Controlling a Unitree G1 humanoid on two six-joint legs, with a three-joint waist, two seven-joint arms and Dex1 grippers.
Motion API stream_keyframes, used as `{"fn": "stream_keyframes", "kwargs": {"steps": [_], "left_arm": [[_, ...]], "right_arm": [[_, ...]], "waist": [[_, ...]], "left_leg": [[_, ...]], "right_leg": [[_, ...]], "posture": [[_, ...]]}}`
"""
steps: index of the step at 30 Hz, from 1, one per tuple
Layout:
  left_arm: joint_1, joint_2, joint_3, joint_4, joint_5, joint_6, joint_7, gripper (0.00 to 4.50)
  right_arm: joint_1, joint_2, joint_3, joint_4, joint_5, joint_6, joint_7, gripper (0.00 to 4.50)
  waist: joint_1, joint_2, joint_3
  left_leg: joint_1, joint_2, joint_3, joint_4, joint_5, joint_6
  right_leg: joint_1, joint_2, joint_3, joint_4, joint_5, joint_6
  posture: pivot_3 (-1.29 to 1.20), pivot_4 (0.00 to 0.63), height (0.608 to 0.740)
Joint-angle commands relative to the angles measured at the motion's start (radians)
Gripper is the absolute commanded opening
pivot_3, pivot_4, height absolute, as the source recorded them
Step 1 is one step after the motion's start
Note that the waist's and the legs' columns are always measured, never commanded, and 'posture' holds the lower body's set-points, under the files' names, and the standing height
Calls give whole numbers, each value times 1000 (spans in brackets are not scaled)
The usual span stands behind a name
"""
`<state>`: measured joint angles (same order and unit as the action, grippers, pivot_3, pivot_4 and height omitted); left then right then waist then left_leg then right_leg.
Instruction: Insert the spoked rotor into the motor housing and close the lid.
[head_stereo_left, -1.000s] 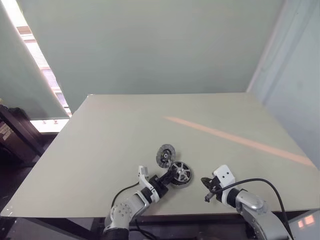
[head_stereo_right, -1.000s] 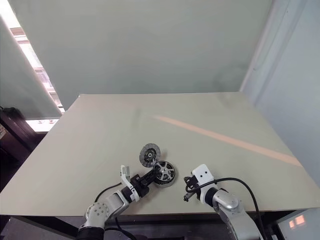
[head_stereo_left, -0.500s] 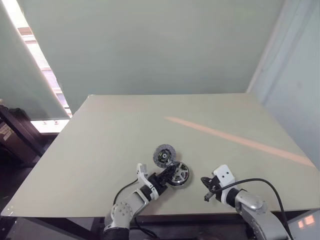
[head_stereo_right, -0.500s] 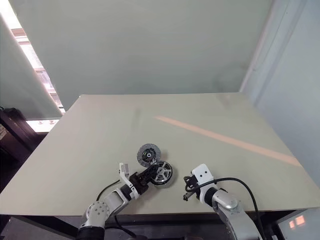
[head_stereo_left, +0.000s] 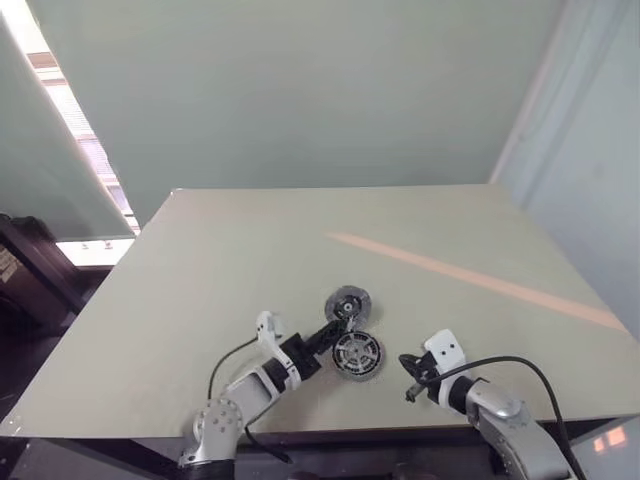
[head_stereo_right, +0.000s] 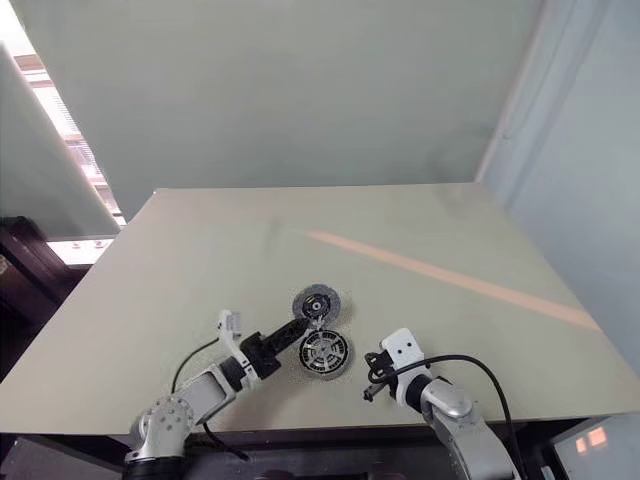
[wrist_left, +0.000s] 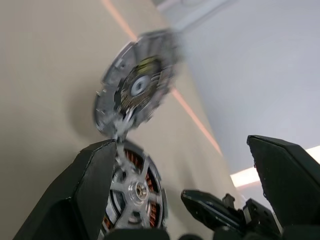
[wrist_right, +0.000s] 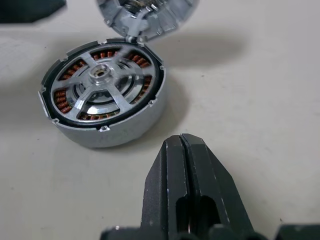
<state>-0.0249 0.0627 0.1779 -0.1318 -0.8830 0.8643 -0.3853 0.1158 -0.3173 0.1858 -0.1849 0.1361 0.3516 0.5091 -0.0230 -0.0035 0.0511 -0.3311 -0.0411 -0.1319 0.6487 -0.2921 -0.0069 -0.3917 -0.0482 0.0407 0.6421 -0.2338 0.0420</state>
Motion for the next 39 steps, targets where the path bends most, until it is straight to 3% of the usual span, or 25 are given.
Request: {"fn": "stream_keyframes", "kwargs": {"steps": [1, 6, 10, 15, 27, 39], "left_arm": [[-13, 27, -4, -103, -21, 5, 3, 4481], [56, 193, -88, -212, 106, -93, -123, 4481], [117, 258, -68, -206, 162, -237, -227, 4481], [179, 340, -99, -146, 323, -443, -325, 4481], [212, 309, -94, -136, 351, -475, -291, 4481], [193, 289, -95, -121, 352, -466, -277, 4481]], "right_arm": [[-26, 6, 1, -9, 4, -27, 8, 0], [-44, 38, -30, -5, 23, -72, -7, 0], [-69, 105, -56, -51, 104, -58, -4, 0], [-124, 154, 17, -43, 102, -35, 10, 0], [-210, 169, 158, 304, -37, -116, 32, 0], [-235, 141, 51, 121, 54, -49, 53, 0]], "waist": [[1, 0, 0], [-3, 1, 0], [-2, 1, 0], [-2, 2, 1], [-2, 2, 0], [-2, 2, 0]], "left_leg": [[0, 0, 0, 0, 0, 0], [0, 1, 0, -1, 0, 0], [1, 1, 1, -3, 0, 0], [2, 1, 2, -3, 0, 0], [2, 1, 2, -3, 0, 0], [4, 1, 1, -2, 0, 0]], "right_leg": [[0, 0, 0, 0, 0, 0], [0, 1, 0, 0, 0, 0], [-1, 1, 1, 0, -1, -2], [0, 1, 1, 0, -2, -3], [0, 0, 1, 0, -1, -2], [1, 0, 1, 0, 0, 0]], "posture": [[0, 0, 740], [0, 0, 740], [0, 0, 740], [0, 0, 740], [0, 0, 740], [0, 0, 740]]}}
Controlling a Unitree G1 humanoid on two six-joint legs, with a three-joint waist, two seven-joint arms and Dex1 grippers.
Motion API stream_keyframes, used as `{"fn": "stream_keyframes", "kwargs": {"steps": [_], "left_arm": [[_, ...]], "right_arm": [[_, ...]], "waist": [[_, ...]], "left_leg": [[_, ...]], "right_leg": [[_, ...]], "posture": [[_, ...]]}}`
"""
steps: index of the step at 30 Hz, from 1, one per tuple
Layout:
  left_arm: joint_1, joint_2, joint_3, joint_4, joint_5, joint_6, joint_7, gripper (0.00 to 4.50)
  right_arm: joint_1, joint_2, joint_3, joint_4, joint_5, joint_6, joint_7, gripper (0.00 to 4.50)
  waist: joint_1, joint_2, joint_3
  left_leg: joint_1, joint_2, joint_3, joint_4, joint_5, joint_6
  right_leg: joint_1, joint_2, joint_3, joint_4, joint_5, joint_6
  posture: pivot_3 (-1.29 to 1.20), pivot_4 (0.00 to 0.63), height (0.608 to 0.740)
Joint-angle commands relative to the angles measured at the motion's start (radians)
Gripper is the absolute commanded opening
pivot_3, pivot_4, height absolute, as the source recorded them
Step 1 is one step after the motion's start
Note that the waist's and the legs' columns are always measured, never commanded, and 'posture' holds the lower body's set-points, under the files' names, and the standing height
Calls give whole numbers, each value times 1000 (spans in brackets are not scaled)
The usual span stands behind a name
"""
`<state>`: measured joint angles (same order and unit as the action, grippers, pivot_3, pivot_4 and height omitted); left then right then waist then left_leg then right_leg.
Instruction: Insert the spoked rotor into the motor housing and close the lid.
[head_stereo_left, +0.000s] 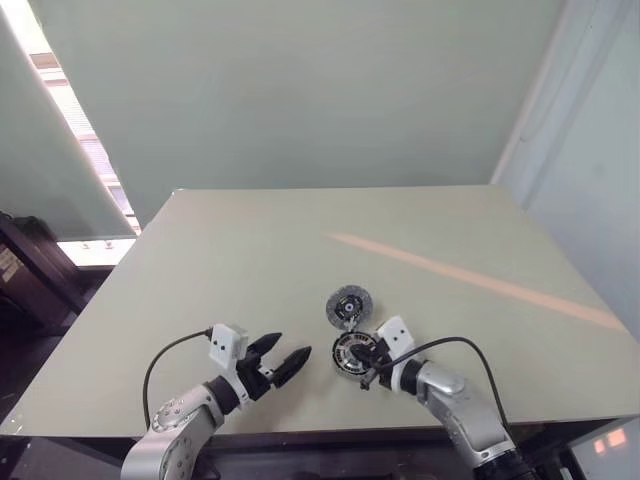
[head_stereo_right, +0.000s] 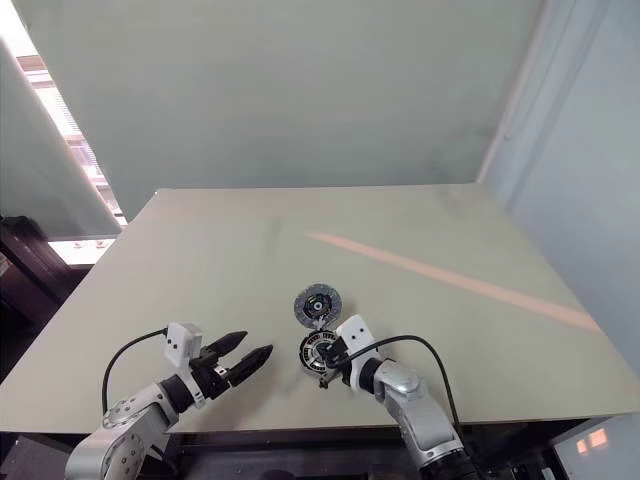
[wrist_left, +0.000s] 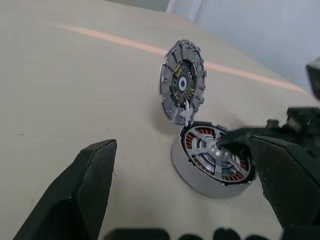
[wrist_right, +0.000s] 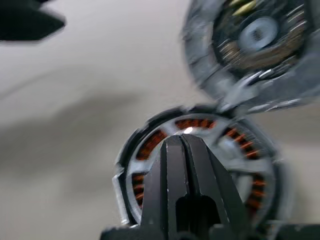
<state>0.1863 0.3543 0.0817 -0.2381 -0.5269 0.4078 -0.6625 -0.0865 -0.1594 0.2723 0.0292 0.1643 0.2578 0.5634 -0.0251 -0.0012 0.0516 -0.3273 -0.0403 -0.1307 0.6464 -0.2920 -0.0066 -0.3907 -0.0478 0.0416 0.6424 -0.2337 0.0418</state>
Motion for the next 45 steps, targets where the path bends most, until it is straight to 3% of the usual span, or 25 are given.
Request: {"fn": "stream_keyframes", "kwargs": {"steps": [1, 2, 7, 15, 21, 25, 34, 45], "left_arm": [[-20, -4, 1, -12, -3, -10, 0, 4481], [-20, -5, -1, -9, -1, -11, 0, 4481], [-18, -9, -10, -4, 8, -13, 0, 4500], [-25, 11, -15, 7, 12, -10, -10, 4500], [-52, 15, -27, 27, 17, -9, -13, 4500], [-65, 7, -41, 37, 25, -8, -10, 4500], [-44, 2, -60, 27, 31, -8, -5, 4500], [-16, -9, -65, 11, 30, -11, 10, 4500]], "right_arm": [[-35, -25, -41, -111, 30, 72, -1, 0], [-37, -36, -44, -128, 30, 89, 1, 0], [-37, -82, -59, -189, 16, 119, -2, 1593], [-67, -378, 68, -334, -80, 168, 212, 4457], [-164, -509, 177, -394, -148, 234, 347, 4489], [-268, -536, 284, -399, -230, 252, 423, 4489], [-392, -510, 452, -321, -387, 168, 512, 4489], [-416, -447, 499, -207, -490, 81, 536, 4489]], "waist": [[0, 0, 0], [0, 0, 0], [0, 0, 0], [1, 0, 0], [1, -1, 1], [2, -2, 1], [4, -3, 1], [5, -3, 1]], "left_leg": [[0, 0, 0, 0, 0, 0], [0, 0, 0, 0, 0, 0], [0, 0, 0, -1, 0, 0], [-1, 0, 1, 0, 0, 1], [-1, 1, 1, 1, 0, 1], [-1, 1, 1, 1, 0, 1], [-2, 0, 0, 1, 0, 1], [-2, 0, -1, 1, 0, 0]], "right_leg": [[0, 0, 0, 0, 0, 0], [0, 0, 0, 0, 0, 0], [0, 0, 0, 0, 0, 0], [0, -1, 0, -1, 0, 0], [0, 0, -1, 0, 0, 0], [0, 0, -1, -1, 0, 0], [-1, -1, -2, -1, 0, 0], [-1, -1, -2, 0, 0, 0]], "posture": [[0, 0, 740], [0, 0, 740], [0, 0, 740], [0, 0, 740], [0, 0, 740], [0, 0, 740], [0, 0, 740], [0, 0, 740]]}}
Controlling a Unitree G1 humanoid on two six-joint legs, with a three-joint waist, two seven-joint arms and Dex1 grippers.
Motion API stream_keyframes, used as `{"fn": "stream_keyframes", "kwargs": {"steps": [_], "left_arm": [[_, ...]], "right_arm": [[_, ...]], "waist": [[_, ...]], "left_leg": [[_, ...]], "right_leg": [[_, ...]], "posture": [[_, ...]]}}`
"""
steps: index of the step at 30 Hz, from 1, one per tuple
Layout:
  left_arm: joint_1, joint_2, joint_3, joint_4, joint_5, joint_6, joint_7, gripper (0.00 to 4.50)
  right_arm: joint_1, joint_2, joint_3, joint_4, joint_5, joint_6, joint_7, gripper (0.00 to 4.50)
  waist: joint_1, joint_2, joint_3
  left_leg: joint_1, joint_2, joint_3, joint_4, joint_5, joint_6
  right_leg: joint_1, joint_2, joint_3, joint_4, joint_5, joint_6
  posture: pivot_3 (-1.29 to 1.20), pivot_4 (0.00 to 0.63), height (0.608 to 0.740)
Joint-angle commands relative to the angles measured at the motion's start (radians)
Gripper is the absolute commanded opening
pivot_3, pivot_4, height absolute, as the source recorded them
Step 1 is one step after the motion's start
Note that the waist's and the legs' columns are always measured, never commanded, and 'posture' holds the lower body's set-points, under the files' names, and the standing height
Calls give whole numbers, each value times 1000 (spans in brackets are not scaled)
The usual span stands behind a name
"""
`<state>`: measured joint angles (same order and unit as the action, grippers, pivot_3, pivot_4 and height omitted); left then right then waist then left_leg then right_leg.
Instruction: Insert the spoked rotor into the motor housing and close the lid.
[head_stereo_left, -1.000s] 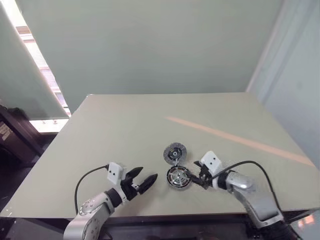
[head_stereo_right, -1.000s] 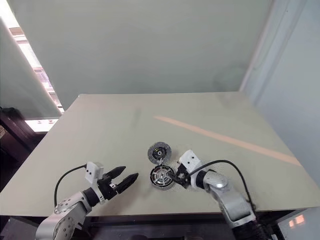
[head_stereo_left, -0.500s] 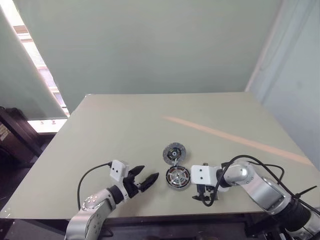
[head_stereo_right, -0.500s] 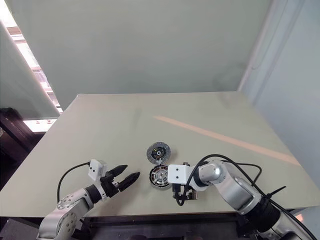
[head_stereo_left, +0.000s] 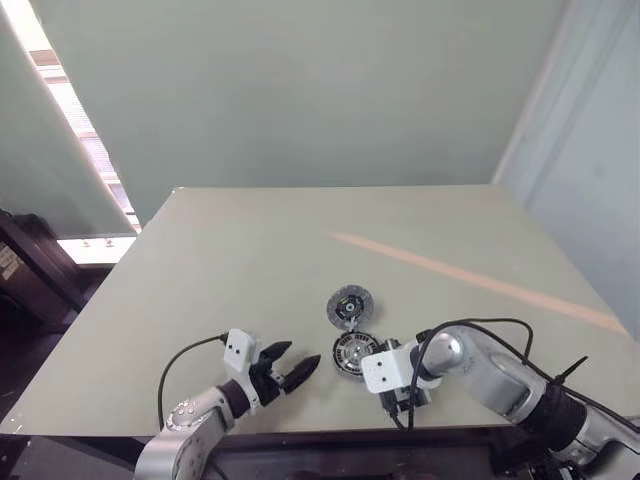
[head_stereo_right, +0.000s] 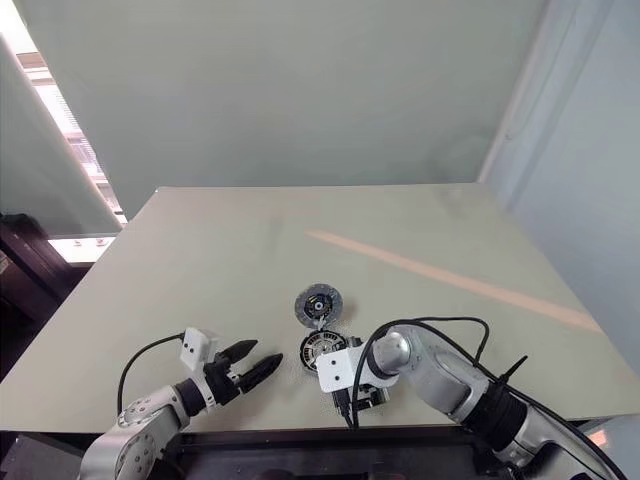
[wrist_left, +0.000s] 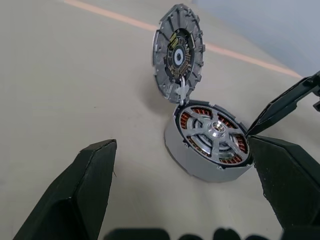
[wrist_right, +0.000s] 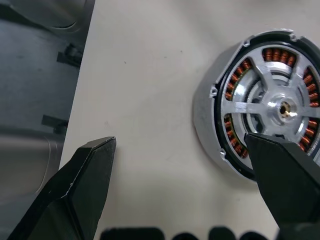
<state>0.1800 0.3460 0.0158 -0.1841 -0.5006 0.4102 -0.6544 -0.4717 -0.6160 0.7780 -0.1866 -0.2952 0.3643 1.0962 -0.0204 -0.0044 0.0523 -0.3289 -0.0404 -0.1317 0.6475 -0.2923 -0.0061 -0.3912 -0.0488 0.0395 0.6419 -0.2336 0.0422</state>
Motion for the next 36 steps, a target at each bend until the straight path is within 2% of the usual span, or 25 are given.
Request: {"fn": "stream_keyframes", "kwargs": {"steps": [1, 9, 12, 20, 23, 31, 36], "left_arm": [[-10, -2, 0, -42, 5, -13, 3, 4500], [-16, -3, -5, -35, 11, -19, 2, 4500], [-22, -1, -4, -30, 14, -20, -2, 4500], [-32, -4, -10, -21, 26, -23, -9, 4500], [-35, -3, -12, -18, 28, -23, -11, 4500], [-40, -1, -11, -9, 31, -25, -17, 4500], [-36, 0, -9, -6, 37, -31, -19, 4500]], "right_arm": [[-30, 15, -7, 20, -38, -30, 3, 4489], [-22, 51, -15, 87, -83, -64, -13, 4489], [-12, 56, -21, 99, -90, -70, -19, 3942], [-6, 70, -42, 128, -98, -104, -36, 1004], [-8, 81, -53, 143, -103, -117, -42, 169], [-12, 115, -73, 167, -103, -132, -53, 86], [13, 174, -129, 116, -26, -62, -45, 86]], "waist": [[0, 0, 0], [-1, 0, 0], [-1, 0, 0], [2, 0, 0], [1, -1, -1], [-6, -1, -1], [-7, -1, -1]], "left_leg": [[0, 0, 0, 0, 0, 0], [0, 0, -1, 0, 0, 0], [1, 0, 0, 1, 0, 0], [1, 0, -1, 1, 0, 0], [2, 0, -1, 1, 0, 0], [3, 1, 0, 2, 0, 0], [4, 3, 1, 2, 0, -1]], "right_leg": [[0, 0, 0, 0, 0, 0], [0, 0, 0, 0, 0, 0], [1, 0, 0, 0, 0, 0], [1, 0, 0, 1, 0, 0], [2, 0, -1, 1, 0, 0], [2, 1, 0, 2, 0, 0], [2, 3, 0, 3, 1, -2]], "posture": [[0, 0, 740], [0, 0, 740], [0, 0, 740], [0, 0, 740], [0, 0, 740], [0, 0, 740], [0, 0, 740]]}}
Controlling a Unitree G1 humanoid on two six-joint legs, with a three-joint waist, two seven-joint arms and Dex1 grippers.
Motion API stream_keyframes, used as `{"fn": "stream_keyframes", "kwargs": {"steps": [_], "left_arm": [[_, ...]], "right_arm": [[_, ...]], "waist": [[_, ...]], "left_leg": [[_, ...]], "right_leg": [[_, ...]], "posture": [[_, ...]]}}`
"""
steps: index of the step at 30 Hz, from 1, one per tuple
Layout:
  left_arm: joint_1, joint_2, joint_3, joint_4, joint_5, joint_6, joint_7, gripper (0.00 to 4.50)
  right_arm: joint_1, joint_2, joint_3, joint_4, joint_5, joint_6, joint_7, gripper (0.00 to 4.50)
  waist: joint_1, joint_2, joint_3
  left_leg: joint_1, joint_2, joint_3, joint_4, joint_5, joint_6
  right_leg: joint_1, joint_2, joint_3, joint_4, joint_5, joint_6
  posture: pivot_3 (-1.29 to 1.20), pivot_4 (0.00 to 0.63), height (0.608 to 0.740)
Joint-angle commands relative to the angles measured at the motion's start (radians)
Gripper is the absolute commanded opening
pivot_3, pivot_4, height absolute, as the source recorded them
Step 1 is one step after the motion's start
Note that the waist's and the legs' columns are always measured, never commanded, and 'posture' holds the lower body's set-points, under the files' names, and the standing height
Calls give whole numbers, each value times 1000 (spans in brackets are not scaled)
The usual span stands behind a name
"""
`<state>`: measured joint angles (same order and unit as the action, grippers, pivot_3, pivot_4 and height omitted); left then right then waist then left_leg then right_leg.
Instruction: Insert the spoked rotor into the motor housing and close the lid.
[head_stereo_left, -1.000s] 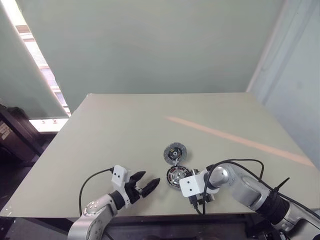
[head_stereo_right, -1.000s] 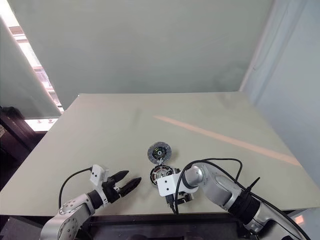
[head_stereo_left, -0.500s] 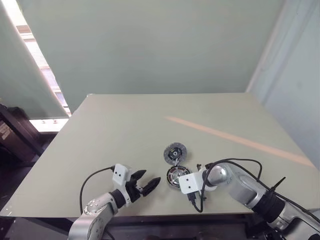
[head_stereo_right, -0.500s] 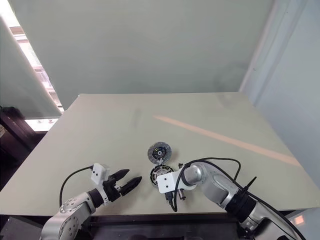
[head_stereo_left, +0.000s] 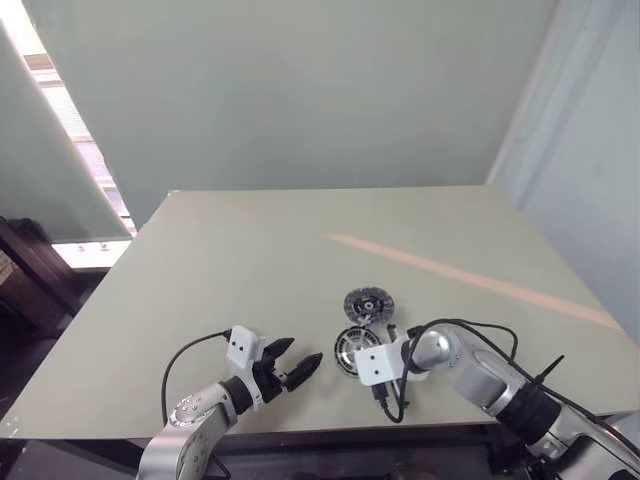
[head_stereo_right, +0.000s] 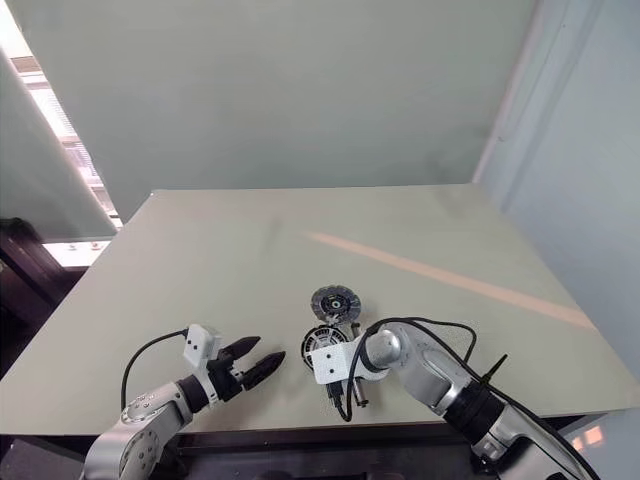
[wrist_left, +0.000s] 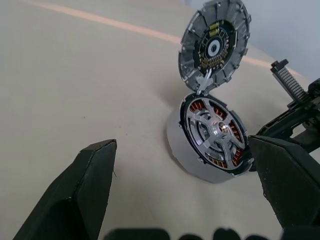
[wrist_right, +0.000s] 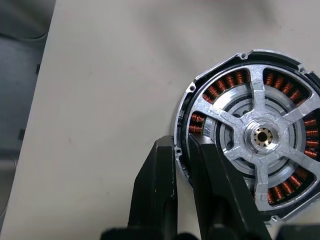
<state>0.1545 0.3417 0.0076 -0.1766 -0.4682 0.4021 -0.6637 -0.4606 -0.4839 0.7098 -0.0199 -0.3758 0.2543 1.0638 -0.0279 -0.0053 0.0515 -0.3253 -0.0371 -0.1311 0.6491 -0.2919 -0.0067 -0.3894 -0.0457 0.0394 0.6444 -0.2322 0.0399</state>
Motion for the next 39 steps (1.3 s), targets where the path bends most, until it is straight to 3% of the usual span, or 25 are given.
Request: {"fn": "stream_keyframes", "kwargs": {"steps": [1, 8, 17, 28, 39], "left_arm": [[-8, 4, 3, -13, 6, -25, -10, 4500], [18, 26, 59, -8, -4, -45, -7, 4500], [81, 50, 145, -20, -34, -60, -22, 4500], [103, 18, 120, -39, -17, -71, -9, 4500], [108, 0, 86, -30, 7, -98, -5, 4500]], "right_arm": [[10, 56, -73, -72, 75, 76, -8, 86], [42, 98, -87, -228, 82, 334, -5, 86], [33, 255, -100, -272, 69, 721, -191, 86], [14, 437, -104, -193, 135, 934, -391, 86], [-1, 503, -167, -122, 244, 1000, -502, 86]], "waist": [[0, 0, 0], [3, 1, 0], [4, 1, 1], [2, 2, 1], [0, 2, 1]], "left_leg": [[0, 1, 0, 0, 0, 0], [-3, 1, 0, -1, 0, 0], [-3, 0, -1, -1, 0, -1], [-4, 0, -1, -2, 0, -1], [-4, 0, 0, -2, 0, -1]], "right_leg": [[0, 1, 0, 0, 0, 0], [-3, 2, 0, 0, 1, -1], [-4, 0, 0, -1, 1, -1], [-6, 0, 0, -1, 1, -1], [-7, 0, 0, -1, 1, -1]], "posture": [[0, 0, 740], [0, 0, 740], [0, 0, 740], [0, 0, 740], [0, 0, 740]]}}
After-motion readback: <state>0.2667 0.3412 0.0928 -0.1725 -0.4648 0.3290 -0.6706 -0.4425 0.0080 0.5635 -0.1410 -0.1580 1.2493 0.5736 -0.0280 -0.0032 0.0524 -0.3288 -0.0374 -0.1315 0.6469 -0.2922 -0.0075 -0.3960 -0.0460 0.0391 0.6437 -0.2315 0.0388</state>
